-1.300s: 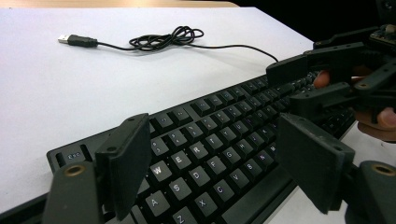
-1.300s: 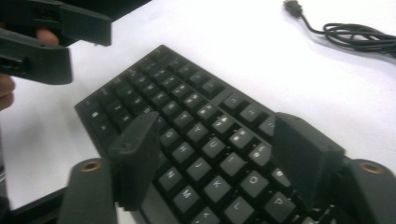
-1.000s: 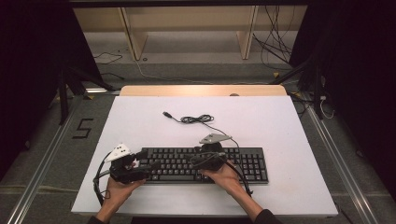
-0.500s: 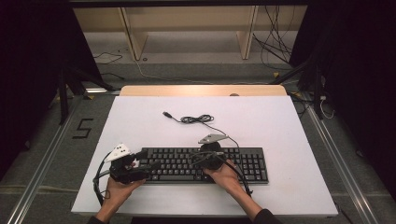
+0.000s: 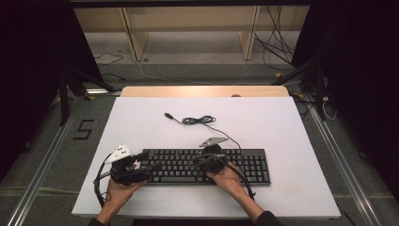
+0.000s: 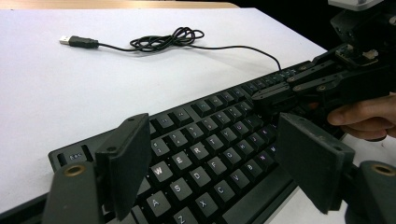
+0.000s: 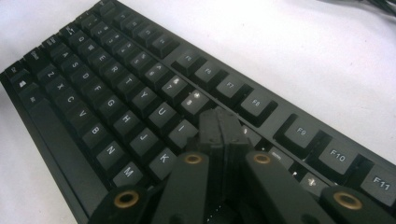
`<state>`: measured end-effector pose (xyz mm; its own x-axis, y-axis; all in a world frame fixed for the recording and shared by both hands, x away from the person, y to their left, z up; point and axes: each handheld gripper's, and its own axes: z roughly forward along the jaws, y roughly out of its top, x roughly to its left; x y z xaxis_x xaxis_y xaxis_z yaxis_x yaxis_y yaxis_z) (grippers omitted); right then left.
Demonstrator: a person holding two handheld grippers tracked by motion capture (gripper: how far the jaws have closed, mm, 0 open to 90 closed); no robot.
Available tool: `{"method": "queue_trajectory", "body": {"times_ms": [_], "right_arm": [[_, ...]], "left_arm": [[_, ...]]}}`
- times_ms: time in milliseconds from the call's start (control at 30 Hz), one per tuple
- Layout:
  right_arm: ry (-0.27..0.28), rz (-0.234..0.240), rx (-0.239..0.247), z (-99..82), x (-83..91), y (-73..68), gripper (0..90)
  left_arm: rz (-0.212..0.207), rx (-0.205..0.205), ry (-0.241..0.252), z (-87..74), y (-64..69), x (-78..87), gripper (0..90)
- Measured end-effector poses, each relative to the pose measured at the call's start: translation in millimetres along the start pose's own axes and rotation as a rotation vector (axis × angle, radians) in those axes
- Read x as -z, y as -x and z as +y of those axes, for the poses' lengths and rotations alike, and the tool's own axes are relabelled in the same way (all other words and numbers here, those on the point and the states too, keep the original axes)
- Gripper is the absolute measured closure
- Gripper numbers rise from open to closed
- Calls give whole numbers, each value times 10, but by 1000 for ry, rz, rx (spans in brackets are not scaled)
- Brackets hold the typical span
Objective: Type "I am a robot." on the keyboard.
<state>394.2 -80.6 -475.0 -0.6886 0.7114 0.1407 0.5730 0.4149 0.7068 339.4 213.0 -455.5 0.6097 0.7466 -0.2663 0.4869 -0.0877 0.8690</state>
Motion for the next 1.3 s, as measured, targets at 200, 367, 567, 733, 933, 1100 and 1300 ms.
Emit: {"method": "queue_trajectory", "body": {"times_ms": [200,367,567,733,933,1100,1300], "right_arm": [[-6,-30,39,-21,-20,-43,900],[14,-18,5,-29,11,-23,899],[96,19,-53,-13,149,5,695],[129,34,-57,-15,246,21,481],[164,54,-70,-19,347,46,350],[197,71,-61,-36,456,46,222],[219,87,-42,-90,555,-5,198]], "left_arm": [[1,2,0,-3,5,-6,264],[2,1,-1,-3,-3,-8,264],[2,5,1,-4,-12,-11,265],[3,5,0,-4,-10,-12,264],[3,2,-6,-4,-16,-13,264],[2,7,-10,-4,-19,-26,264],[-2,5,-18,2,-23,-43,263]]}}
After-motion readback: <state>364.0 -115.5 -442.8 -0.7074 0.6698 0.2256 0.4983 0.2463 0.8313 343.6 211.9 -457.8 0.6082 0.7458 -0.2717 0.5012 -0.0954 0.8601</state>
